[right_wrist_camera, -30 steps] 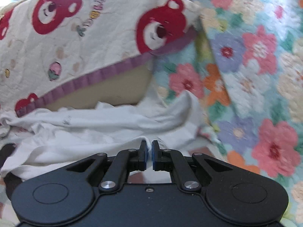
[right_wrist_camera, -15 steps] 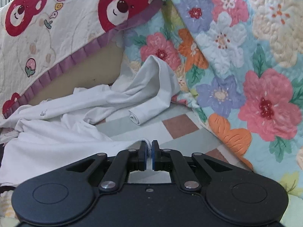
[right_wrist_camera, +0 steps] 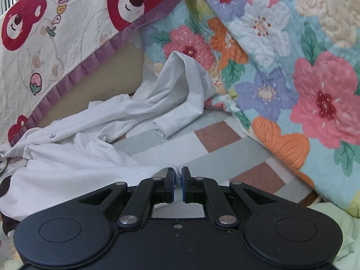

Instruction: Fold clothes

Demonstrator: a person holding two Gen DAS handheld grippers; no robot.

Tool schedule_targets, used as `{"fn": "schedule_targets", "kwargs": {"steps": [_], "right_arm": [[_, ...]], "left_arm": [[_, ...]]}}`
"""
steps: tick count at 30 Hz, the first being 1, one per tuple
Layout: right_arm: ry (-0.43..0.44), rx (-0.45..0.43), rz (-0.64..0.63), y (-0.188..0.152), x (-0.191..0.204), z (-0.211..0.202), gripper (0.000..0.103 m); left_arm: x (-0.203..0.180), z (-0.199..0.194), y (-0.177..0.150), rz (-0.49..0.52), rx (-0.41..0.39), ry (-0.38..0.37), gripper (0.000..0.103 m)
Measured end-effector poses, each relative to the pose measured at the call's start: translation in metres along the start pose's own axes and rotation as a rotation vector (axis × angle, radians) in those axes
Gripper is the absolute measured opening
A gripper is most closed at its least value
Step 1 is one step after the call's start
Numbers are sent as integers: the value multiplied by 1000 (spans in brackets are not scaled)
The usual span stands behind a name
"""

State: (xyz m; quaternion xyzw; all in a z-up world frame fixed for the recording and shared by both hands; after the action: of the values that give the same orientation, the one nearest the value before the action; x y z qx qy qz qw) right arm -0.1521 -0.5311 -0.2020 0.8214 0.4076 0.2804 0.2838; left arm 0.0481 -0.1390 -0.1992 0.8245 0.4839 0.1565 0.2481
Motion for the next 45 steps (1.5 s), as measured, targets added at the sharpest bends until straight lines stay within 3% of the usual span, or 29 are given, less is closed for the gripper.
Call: {"fn": "schedule_targets", "kwargs": {"steps": [4,9,10,13,18,20,22,25,28,33,35,36,37,40,43,45], "right_arm": [[-19,21,-12,-8,-2,3,7],[-33,34,-16,-12,-5,5,7],[-39,36,-20,-12,-6,5,7],[-52,44,-25,-14,-5,8,7],[-42,60,-21,-19,-1,13,8],[-29,67,-27,-20,2,13,8],[-15,74,-33,-22,4,14,8],[-13,76,-52,-23,7,15,8],[-20,73,-76,-24,9,15,9],[-23,83,-49,-27,-1,23,13],[-11,101,-35,-29,-5,31,24],[-8,110,-25,-29,-8,35,39],[-6,120,-15,-30,-10,40,47],[4,128,27,-29,-14,51,48],[78,131,69,-26,-12,56,47],[128,137,76,-25,-9,60,25]], "left_arm": [[9,-10,-11,-98,90,-98,7],[11,-8,-25,-117,157,-49,10],[10,-7,-25,-103,160,-27,13],[6,2,-24,-76,164,-13,43],[-9,27,-19,40,158,37,48],[-14,34,-15,66,124,41,60],[-13,37,-10,53,91,28,64],[-4,45,-10,-51,125,-51,60],[1,39,-9,-101,122,-131,5],[7,19,-7,-180,68,-162,4],[11,21,-8,-221,81,-188,5],[12,25,-9,-242,101,-202,6],[14,29,-10,-263,120,-217,6],[14,43,-13,-258,163,-180,12],[9,45,-10,-238,143,-160,17],[5,46,-8,-227,130,-163,27]]}}
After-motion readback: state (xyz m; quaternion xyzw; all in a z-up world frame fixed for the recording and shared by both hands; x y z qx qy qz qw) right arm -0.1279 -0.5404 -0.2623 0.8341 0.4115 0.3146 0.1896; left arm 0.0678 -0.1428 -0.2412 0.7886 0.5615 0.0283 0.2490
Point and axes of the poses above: each gripper's, at about its wrist camera, not at the fingertips, and z roughly the way its jaws point, x to its left, y to its top, the point moved 4 cm from there along z, roughly the way its jaws point, and after that the axes turned 6 degrees about x, right-handed, at the moved point
